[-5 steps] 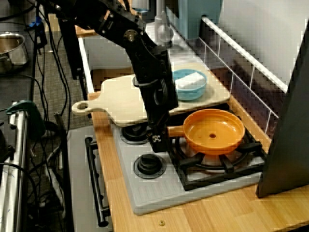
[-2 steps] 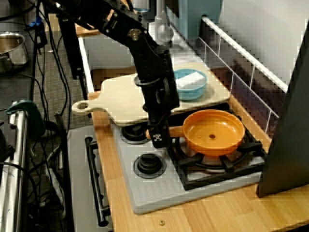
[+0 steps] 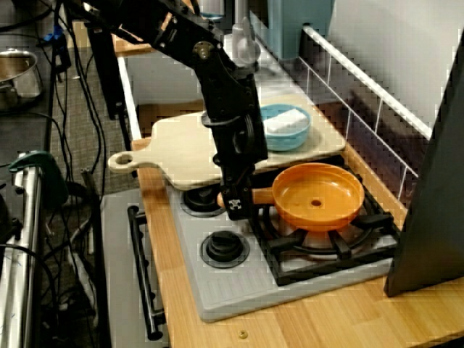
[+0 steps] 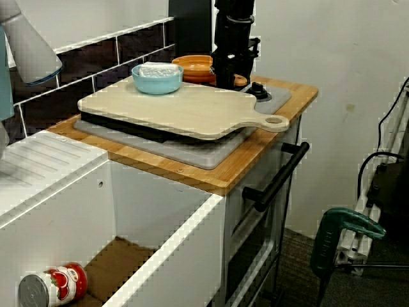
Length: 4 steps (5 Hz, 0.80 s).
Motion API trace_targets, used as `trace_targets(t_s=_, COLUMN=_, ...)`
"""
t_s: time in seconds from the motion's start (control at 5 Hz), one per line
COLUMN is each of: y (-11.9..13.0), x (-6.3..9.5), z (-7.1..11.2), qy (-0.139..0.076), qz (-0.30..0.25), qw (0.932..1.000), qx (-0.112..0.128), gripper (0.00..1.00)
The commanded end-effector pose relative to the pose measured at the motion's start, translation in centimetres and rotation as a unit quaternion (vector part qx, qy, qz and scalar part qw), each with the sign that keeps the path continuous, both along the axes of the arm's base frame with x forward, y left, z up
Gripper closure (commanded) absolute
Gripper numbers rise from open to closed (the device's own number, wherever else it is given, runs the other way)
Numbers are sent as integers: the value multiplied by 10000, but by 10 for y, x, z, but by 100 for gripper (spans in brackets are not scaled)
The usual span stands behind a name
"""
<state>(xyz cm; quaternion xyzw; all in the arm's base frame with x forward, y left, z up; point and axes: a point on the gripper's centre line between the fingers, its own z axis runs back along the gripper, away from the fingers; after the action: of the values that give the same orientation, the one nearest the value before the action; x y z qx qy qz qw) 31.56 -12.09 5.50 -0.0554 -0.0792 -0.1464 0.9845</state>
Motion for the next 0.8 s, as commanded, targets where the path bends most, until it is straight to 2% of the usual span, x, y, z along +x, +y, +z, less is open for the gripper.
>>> trace_targets(t_s=0.0, y=3, x=12, z=40, qy=-419, qz=-35, qw=9988, qx=-250, gripper=100)
trace_targets(t_s=0.6, y=8, x=11, z=67, qy=-555, qz=-24, qw=9976, qx=-411, gripper=100)
